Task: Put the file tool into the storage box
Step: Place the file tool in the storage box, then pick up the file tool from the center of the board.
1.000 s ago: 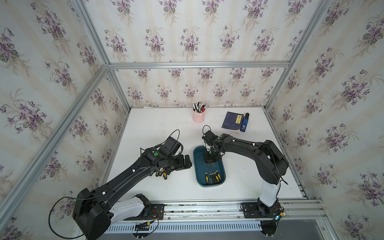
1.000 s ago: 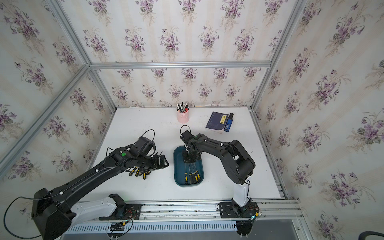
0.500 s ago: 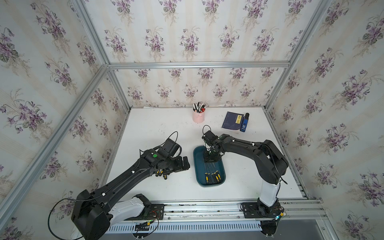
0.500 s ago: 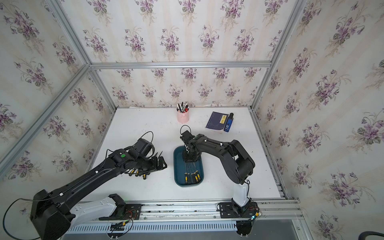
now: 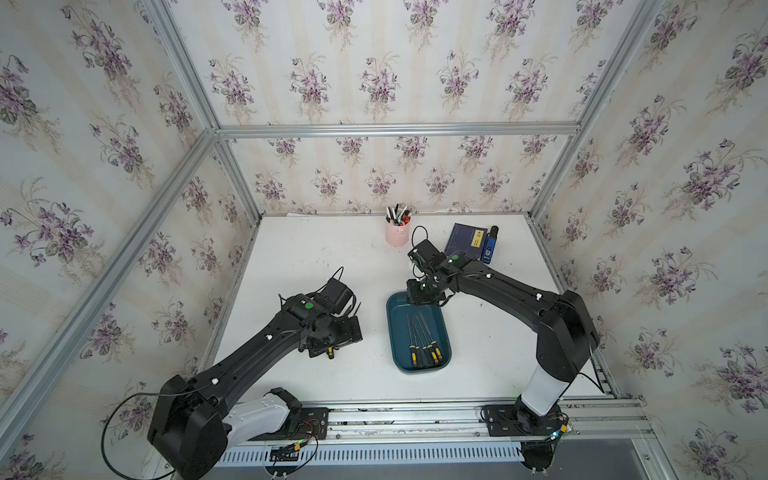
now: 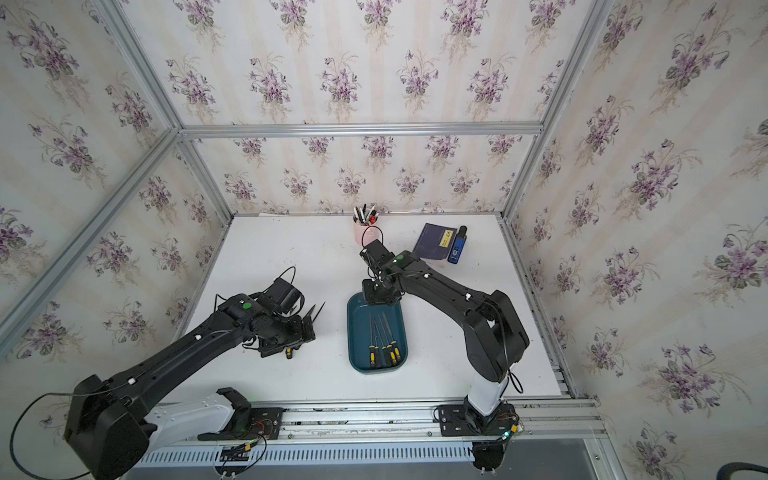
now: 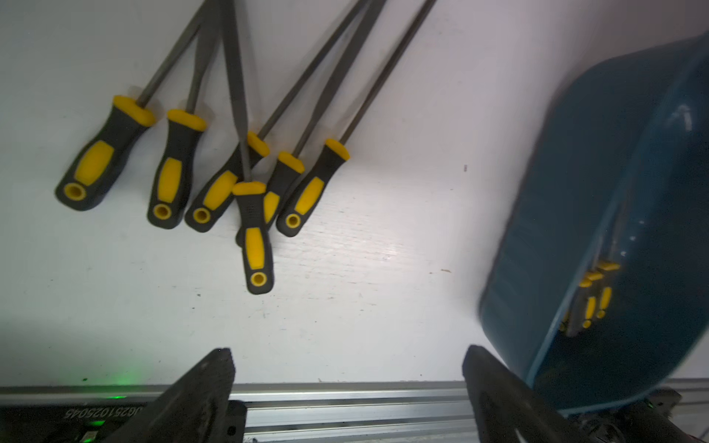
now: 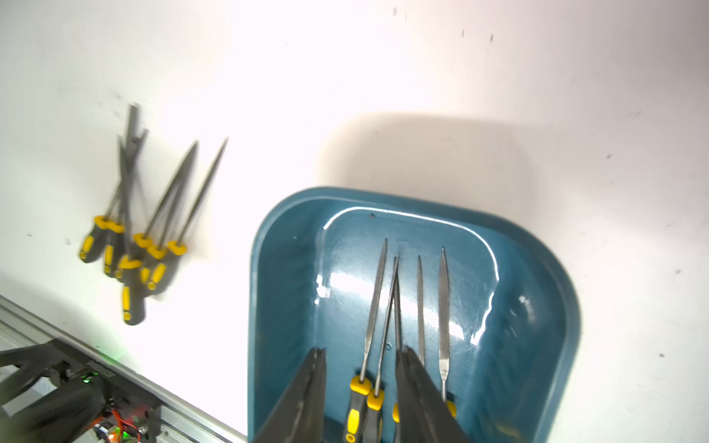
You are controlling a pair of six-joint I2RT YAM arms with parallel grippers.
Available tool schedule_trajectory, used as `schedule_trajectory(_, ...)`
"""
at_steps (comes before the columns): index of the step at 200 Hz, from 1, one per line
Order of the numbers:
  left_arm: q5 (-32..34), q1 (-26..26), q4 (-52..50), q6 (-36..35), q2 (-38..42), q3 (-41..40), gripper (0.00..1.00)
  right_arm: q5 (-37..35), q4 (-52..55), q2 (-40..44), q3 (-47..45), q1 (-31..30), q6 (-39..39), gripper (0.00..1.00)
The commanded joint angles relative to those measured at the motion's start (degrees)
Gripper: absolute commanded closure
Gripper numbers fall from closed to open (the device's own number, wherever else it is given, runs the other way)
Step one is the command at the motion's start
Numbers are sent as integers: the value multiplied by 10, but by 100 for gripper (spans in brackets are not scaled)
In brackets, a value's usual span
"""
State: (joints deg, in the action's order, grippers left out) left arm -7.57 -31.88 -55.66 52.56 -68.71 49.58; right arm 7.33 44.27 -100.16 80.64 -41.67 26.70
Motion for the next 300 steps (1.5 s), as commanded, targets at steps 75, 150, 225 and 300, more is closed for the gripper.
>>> schedule_trajectory(75,78,3,29,5,-139,-15,32,2,12,-2,-7,-1,-21,66)
schedule_trajectory(150,80,3,53,-44,-152,-23,77,7,12,-11,-6,0,-27,67)
schedule_trajectory(225,55,3,40,-92,-128,-4,92,11,9,-16,-4,0,-26,68)
schedule_trajectory(300,-116,-2,22,-163,17,73,91,150,-101,52,-41,36,34,64)
